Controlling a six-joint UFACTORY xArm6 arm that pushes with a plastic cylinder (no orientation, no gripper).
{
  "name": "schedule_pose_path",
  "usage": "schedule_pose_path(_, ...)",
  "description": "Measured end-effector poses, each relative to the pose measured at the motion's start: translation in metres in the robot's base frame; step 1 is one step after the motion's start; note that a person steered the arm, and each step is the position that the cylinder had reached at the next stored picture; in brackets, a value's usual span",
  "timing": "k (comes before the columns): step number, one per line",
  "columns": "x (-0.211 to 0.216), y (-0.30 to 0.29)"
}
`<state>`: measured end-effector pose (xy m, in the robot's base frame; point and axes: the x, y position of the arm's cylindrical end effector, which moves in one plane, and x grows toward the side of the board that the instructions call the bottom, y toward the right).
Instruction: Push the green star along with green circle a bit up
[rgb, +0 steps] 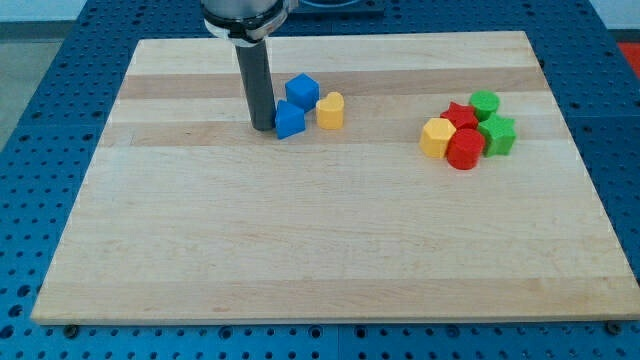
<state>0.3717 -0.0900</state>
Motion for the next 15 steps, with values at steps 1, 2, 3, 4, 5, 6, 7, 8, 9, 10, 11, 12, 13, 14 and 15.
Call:
schedule_pose_path(1, 0.0, 0.0)
schedule_pose_path(2, 0.007, -0.017)
schedule_pose_path(3, 0.042, -0.019)
schedule_pose_path(4, 0.07, 0.007)
schedule_pose_path(5, 0.078, 0.074)
schedule_pose_path(6, 0.078, 0.133)
schedule_pose_path(7, 0.085, 0.183)
schedule_pose_path(8, 0.108, 0.233)
schedule_pose_path(9, 0.111, 0.276)
schedule_pose_path(10, 0.094, 0.287)
schedule_pose_path(11, 0.077, 0.297)
schedule_pose_path(12, 0.068, 0.308)
schedule_pose_path(13, 0.053, 0.315)
schedule_pose_path(14, 0.033, 0.317)
schedule_pose_path(15, 0.013, 0.317)
